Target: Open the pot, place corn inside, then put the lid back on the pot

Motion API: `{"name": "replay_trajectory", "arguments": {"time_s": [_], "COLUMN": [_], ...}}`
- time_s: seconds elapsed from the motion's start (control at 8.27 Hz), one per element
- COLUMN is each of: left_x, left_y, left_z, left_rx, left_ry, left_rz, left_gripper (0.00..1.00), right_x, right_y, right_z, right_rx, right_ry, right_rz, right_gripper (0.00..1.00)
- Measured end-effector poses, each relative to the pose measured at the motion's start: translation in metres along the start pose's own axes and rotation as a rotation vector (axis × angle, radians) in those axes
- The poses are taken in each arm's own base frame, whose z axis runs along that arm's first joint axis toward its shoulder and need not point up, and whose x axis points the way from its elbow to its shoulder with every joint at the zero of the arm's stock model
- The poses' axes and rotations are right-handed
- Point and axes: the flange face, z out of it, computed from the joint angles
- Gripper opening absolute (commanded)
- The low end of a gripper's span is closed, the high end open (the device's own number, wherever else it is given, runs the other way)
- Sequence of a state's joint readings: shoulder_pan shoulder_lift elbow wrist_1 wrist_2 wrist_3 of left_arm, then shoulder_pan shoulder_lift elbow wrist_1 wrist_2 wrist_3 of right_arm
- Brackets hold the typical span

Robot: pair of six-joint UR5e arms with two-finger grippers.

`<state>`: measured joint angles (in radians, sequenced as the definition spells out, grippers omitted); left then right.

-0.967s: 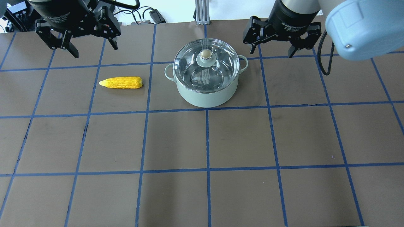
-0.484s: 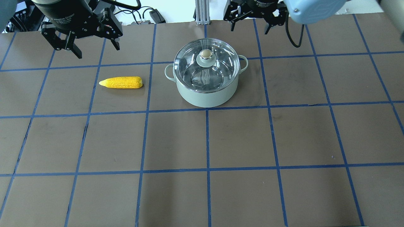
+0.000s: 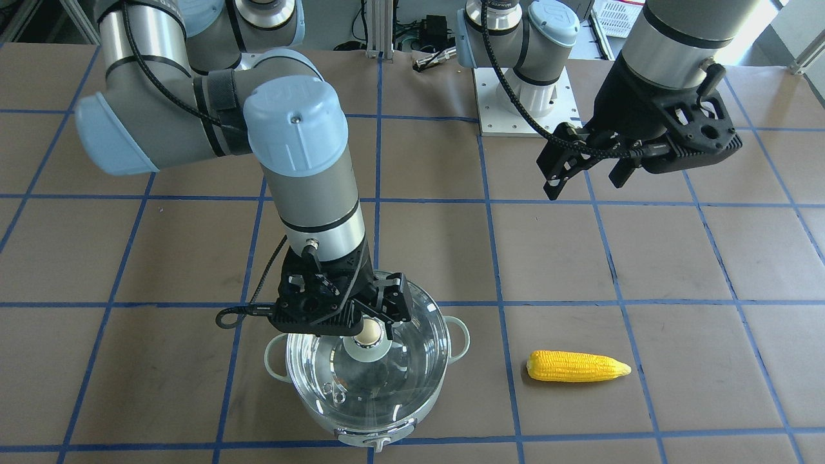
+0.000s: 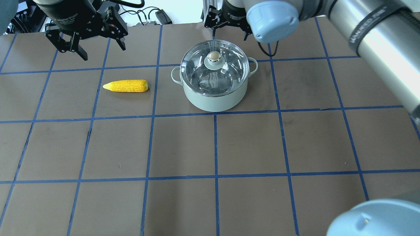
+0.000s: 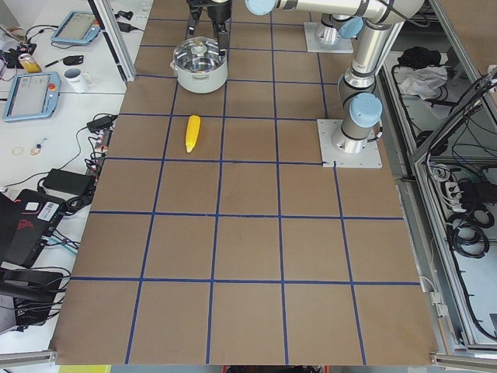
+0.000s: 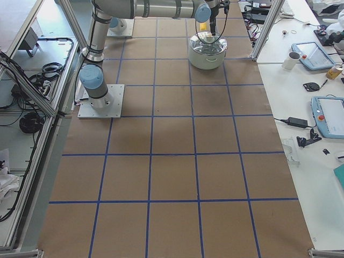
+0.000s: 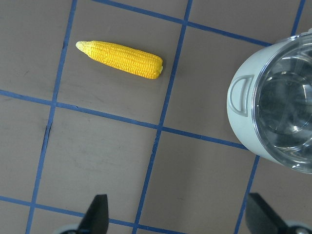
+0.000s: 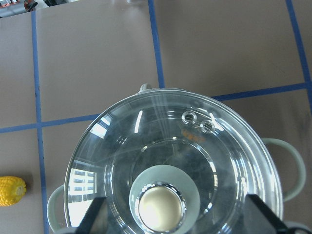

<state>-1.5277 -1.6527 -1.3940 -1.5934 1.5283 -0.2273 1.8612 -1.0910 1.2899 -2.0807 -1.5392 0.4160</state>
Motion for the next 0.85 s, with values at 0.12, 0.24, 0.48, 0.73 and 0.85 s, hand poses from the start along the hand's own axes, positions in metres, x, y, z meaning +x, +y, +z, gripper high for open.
{"name": "replay_trajectory", "arguments": {"time_s": [0.12,0.24,0.48,0.73,0.85], "left_x": [-0.003,-0.004,-0.015,-0.042,-0.049], "left_y": [-0.007,-0.013,-0.023,-0.038,-0.043], "left_z": [0.005,0.01,0.014,0.019,0.023], "left_rx": [-0.001,-0.003,0.004,0.005,-0.001], "left_ry": [0.002,-0.005,-0.038,-0.059,-0.066], "left_rz": [-0.028,-0.069,-0.173,-0.298,-0.334], "left_gripper": [1.0,1.0,1.0,1.0,1.0], "right_x": [-0.003,-0.004,0.001,0.003,0.004], "right_y": [0.002,0.004,0.013,0.018,0.019], "right_z": [0.013,0.023,0.042,0.049,0.05], "right_rx": [-0.001,-0.009,-0.03,-0.044,-0.042], "right_ry": [0.001,0.006,0.021,0.03,0.029], "right_rz": [-0.027,-0.05,-0.064,-0.062,-0.062], "right_gripper": [0.98,0.96,0.91,0.78,0.73]}}
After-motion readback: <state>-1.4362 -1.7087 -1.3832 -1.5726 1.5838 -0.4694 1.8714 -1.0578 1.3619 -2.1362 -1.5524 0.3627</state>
